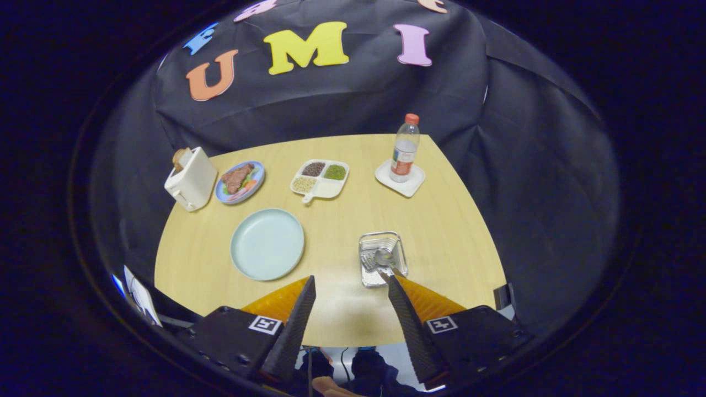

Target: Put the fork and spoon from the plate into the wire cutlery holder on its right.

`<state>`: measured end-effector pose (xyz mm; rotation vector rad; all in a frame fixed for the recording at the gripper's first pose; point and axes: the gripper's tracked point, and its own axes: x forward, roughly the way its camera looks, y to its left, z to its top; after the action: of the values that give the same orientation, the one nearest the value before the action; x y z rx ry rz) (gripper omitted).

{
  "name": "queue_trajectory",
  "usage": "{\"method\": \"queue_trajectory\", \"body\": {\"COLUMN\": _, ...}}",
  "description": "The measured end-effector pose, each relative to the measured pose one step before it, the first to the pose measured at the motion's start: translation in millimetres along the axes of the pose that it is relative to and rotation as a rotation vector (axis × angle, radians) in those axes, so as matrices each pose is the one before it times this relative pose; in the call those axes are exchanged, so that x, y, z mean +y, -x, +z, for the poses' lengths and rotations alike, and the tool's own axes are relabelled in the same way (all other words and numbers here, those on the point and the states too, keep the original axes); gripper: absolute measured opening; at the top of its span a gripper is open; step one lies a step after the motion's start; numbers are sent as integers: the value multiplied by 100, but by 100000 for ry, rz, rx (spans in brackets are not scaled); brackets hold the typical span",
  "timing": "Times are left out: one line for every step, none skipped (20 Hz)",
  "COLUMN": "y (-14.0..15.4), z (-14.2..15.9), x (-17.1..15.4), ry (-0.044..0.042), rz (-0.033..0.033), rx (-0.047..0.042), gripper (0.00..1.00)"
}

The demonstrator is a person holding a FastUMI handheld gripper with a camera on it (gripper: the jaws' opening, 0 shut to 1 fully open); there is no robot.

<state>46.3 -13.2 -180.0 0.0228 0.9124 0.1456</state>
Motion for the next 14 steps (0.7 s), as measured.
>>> {"method": "queue_trajectory", "body": {"y": 242, "z": 109, "x": 711, "ry": 736, "rz": 300, "rx": -1121, "gripper": 83}}
{"method": "queue_trajectory", "body": {"y": 366, "z": 357, "x": 784, "ry": 576, "rz": 231, "rx": -1678, "gripper": 89}}
{"method": "queue_trajectory", "body": {"y": 393, "z": 179, "x": 700, "ry": 1000, "rz": 225, "rx": -1641, "gripper": 92}}
{"method": "queue_trajectory", "body": {"y": 444, "z": 329, "x": 608, "ry": 1031, "rz": -470, "rx": -2164, "gripper": 96}}
{"method": "queue_trajectory", "body": {"y": 385, "z": 506, "x": 741, "ry": 1200, "rz": -277, "rx": -2392, "gripper": 96}}
{"method": "queue_trajectory", "body": {"y": 512, "z": 613, "x": 713, "ry": 1099, "rz": -60, "rx": -2915, "gripper": 96}}
{"method": "queue_trajectory", "body": {"y": 574, "z": 615, "x": 686, "ry": 949, "rz": 254, "rx": -3409, "gripper": 96}}
{"method": "queue_trajectory", "body": {"y": 565, "z": 882, "x": 749, "ry": 849, "rz": 201, "rx": -3869, "gripper": 96}}
{"method": "queue_trajectory", "body": {"y": 579, "z": 953, "x": 674, "ry": 607, "rz": 25, "rx": -4219, "gripper": 96}}
{"method": "queue_trajectory", "body": {"y": 612, "z": 1035, "x": 737, "ry": 426, "rz": 659, "rx": -4229, "gripper": 96}}
{"method": "queue_trajectory", "body": {"y": 719, "z": 1087, "x": 736, "ry": 409, "rz": 341, "rx": -4390, "gripper": 96}}
{"method": "queue_trajectory", "body": {"y": 560, "z": 1068, "x": 515, "ry": 247, "rz": -86, "rx": -4616, "gripper": 96}}
{"method": "queue_trajectory", "body": {"y": 671, "z": 1183, "x": 493, "ry": 551, "rz": 59, "rx": -4689, "gripper": 96}}
{"method": "queue_trajectory", "body": {"y": 426, "z": 1154, "x": 496, "ry": 375, "rz": -114, "rx": -4632, "gripper": 96}}
